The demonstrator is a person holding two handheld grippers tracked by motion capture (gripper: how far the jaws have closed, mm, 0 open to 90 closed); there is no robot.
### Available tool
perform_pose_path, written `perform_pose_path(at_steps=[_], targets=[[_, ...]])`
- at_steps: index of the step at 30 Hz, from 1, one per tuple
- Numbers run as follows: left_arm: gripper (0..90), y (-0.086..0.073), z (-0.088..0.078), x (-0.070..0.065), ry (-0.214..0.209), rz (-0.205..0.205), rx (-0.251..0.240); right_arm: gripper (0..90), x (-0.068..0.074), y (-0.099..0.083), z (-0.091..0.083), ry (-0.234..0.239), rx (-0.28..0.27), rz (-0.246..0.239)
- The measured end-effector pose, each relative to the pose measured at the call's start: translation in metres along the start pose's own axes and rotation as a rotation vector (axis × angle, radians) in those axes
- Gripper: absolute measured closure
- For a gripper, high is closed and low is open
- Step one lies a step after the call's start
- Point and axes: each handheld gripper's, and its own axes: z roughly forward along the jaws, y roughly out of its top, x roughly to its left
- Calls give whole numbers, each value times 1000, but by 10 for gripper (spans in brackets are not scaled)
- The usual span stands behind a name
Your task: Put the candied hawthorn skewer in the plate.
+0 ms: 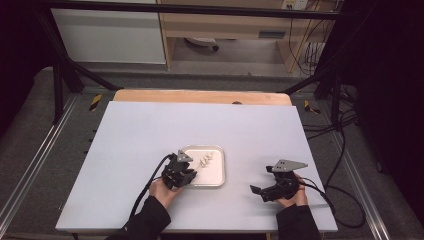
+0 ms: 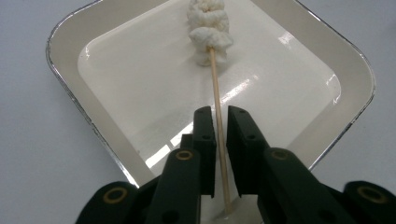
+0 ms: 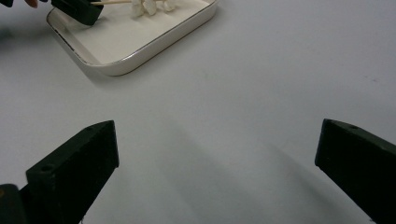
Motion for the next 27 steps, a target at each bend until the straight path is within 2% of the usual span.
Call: perform_pose_path(at_steps=[2, 6, 10, 16, 20, 27], targets=[[752, 0, -2, 0, 22, 16, 0, 3, 0, 0, -1, 1, -3, 2], [638, -1, -8, 1, 30, 46, 1, 3, 0, 0, -1, -1, -4, 2], [506, -1, -18, 4, 15, 60, -8, 3, 0, 1, -2, 1, -10, 7], [383, -3, -41, 15, -11, 49, -49, 3, 0, 1, -3, 2, -16, 9], [332, -6, -55, 27, -32, 21, -58, 3, -1, 1, -4, 0, -13, 10], [212, -26, -73, 50, 6, 3, -88, 3, -1, 1, -5, -1, -17, 21]])
